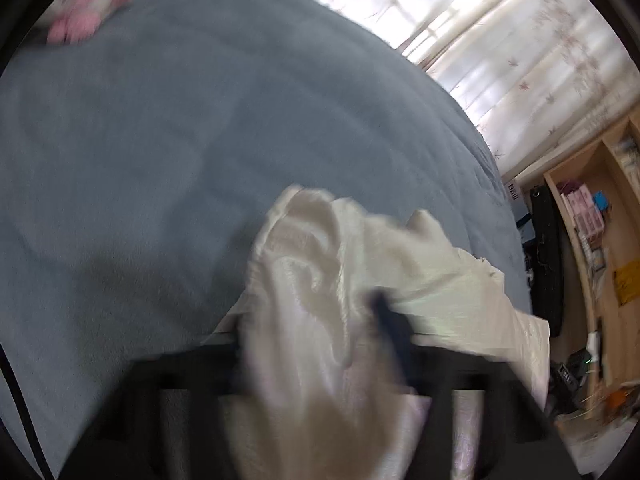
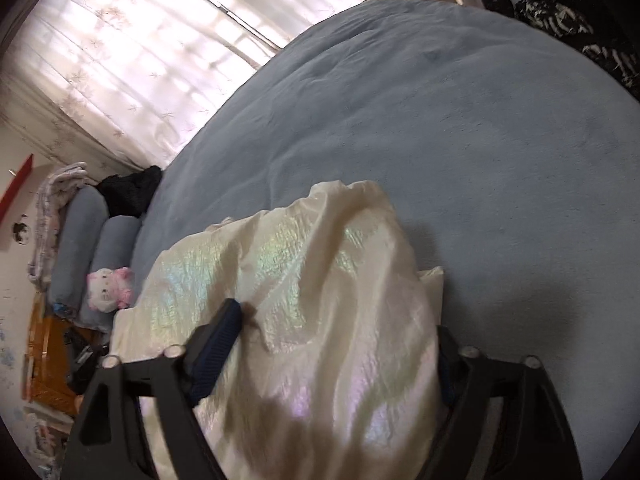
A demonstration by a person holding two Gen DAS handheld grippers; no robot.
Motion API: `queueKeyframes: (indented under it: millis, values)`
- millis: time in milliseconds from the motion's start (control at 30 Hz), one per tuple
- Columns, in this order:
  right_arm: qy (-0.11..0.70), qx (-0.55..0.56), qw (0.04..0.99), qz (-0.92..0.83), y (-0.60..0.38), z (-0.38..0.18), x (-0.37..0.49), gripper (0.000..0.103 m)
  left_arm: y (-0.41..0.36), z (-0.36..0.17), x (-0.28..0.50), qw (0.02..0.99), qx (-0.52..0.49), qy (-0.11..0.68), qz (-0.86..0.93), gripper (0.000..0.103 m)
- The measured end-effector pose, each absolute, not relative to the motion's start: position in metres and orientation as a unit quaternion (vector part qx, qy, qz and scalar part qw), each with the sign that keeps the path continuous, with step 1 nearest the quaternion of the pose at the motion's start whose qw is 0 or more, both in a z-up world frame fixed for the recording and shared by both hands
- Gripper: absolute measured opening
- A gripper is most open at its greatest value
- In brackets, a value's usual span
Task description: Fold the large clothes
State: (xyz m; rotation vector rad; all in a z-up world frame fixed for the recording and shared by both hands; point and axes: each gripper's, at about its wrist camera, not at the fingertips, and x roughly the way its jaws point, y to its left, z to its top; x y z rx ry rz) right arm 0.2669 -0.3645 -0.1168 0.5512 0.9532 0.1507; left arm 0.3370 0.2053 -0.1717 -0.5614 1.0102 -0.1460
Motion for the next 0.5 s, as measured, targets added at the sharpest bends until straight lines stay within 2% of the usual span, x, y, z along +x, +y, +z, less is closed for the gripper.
queueKeyframes:
  millis: [33,67,100,167,500]
  values:
    - [0.450,0.245,0.856,0.062,-0.360,-0.114,0.269,0.036,0.201,-0.167,0.336,0.843,-0.253,0.471,-0.059,0.013]
    - [0.442,0.232,0.865,0.052,-0.357,-0.109,0.269,0.029,0.194,-0.161,0.337,0.853,-0.236,0.464,-0.044,0.010]
    - [0.435,0.221,0.872,0.044,-0.354,-0.106,0.270,0.023,0.189,-0.155,0.339,0.860,-0.222,0.458,-0.033,0.009]
    - [0.420,0.203,0.884,0.023,-0.349,-0.099,0.274,0.020,0.180,-0.150,0.344,0.874,-0.191,0.447,-0.006,0.009]
    - [0.447,0.157,0.877,-0.078,-0.340,-0.145,0.299,0.021,0.164,-0.192,0.362,0.868,-0.130,0.474,0.075,0.012]
